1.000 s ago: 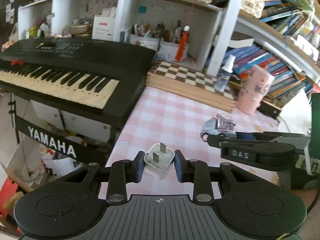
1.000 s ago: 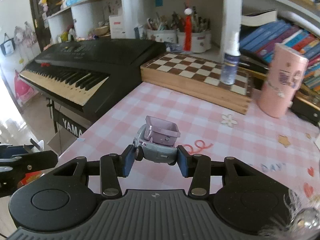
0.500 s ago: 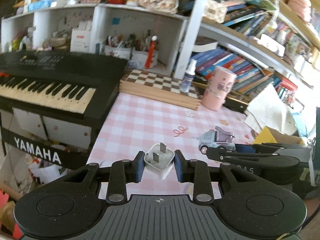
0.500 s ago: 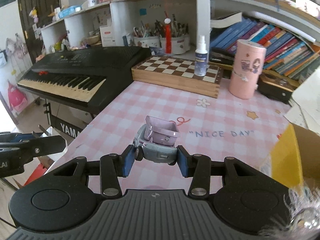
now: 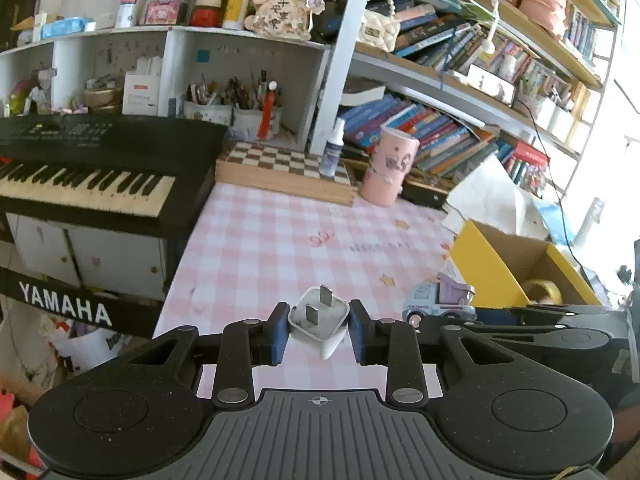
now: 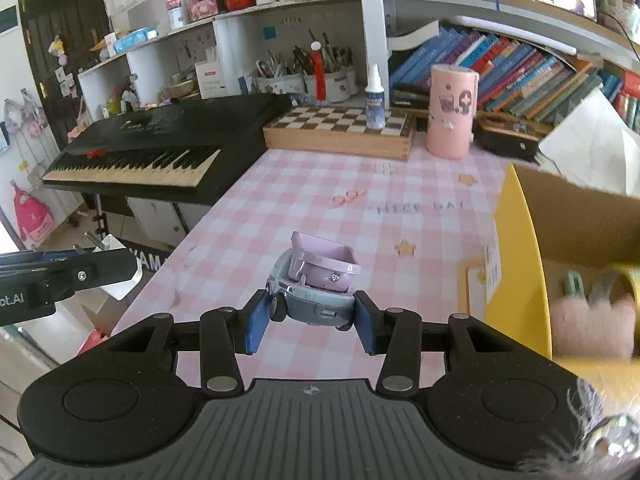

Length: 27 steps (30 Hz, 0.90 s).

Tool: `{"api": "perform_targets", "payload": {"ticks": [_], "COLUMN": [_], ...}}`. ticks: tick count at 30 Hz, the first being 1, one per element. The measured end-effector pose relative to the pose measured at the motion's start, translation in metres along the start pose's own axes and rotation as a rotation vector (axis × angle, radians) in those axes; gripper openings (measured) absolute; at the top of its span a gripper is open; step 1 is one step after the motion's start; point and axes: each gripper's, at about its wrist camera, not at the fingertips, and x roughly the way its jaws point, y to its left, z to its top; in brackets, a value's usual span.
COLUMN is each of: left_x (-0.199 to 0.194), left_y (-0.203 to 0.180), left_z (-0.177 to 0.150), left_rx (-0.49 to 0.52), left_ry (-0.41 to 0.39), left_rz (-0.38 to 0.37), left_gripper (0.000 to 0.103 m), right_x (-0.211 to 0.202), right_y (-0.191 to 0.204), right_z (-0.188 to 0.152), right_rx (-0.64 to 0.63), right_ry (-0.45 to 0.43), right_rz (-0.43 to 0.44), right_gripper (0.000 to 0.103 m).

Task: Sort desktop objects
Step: 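Lift the white plug and toy car and carry them to the yellow box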

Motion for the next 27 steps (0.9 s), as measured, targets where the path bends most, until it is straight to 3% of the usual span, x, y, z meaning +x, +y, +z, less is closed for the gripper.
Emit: {"api": "perform_targets", "payload": {"ticks": [9, 27], "left_x": [-0.035, -0.045], "left_y": [-0.011, -0.069], "left_z": [-0.034, -0.07], "left_rx": [0.028, 0.139], "left_ry": [0.026, 0.126], "left_rz": [-0.038, -0.268], "left_gripper": [0.03, 0.03], "right_x": [-0.046, -0.126], "right_y": [0.015, -0.007], "right_z": [-0.049, -0.117], "right_rx": [0.032, 0.196], "right_ry": [0.006, 0.022], "right_rz": [-0.043, -0.223], "right_gripper": [0.042, 0.042]}}
